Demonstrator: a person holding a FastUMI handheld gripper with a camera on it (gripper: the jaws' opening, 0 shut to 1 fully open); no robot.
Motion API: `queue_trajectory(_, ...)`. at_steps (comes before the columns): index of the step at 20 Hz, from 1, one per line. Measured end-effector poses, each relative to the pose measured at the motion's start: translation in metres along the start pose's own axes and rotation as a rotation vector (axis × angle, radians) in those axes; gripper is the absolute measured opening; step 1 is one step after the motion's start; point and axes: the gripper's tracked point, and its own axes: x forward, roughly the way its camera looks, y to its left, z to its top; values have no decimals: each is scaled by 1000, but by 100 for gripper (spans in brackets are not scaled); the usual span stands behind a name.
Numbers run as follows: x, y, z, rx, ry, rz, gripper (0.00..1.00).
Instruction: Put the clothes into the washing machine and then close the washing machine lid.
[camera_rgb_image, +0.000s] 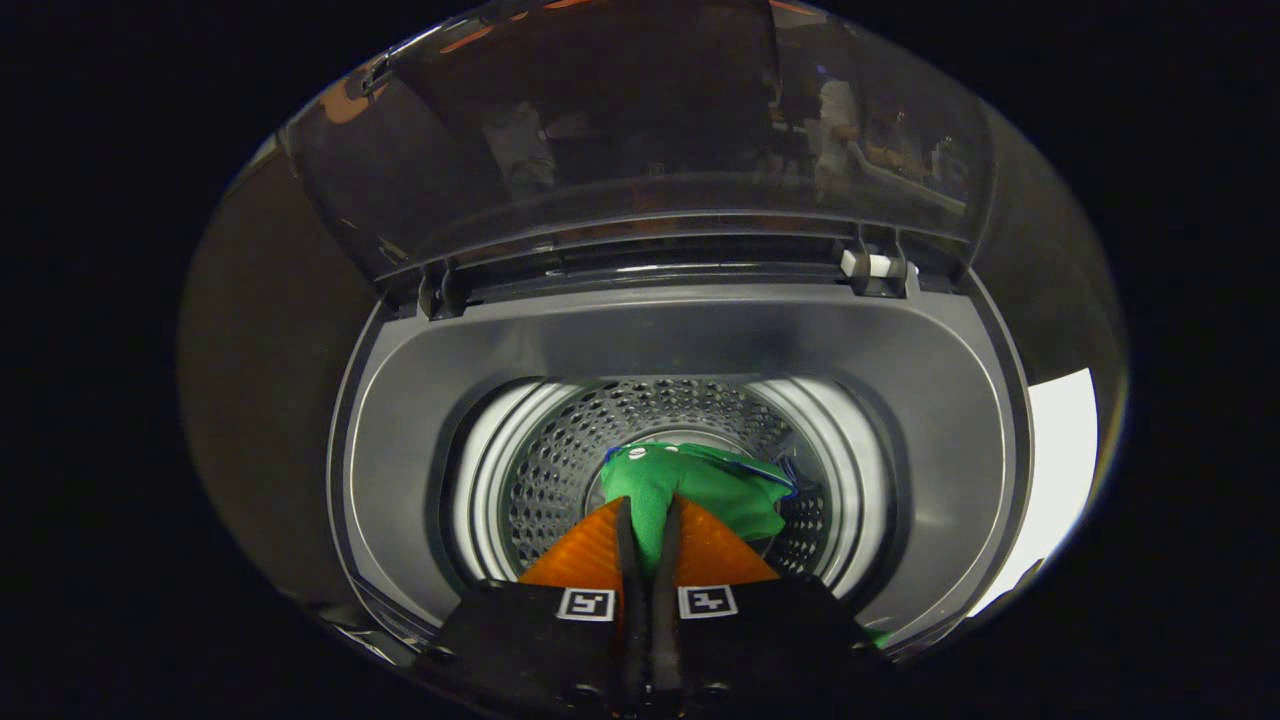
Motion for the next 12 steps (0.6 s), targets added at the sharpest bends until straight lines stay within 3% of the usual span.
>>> queue_trajectory(4,-3,0,-2,-11,1,-7,27)
queue_trajectory(11,-14,0,9,-38,-46,-21,99)
queue_trajectory(12,-15,0,10,-36,-53,-19,99)
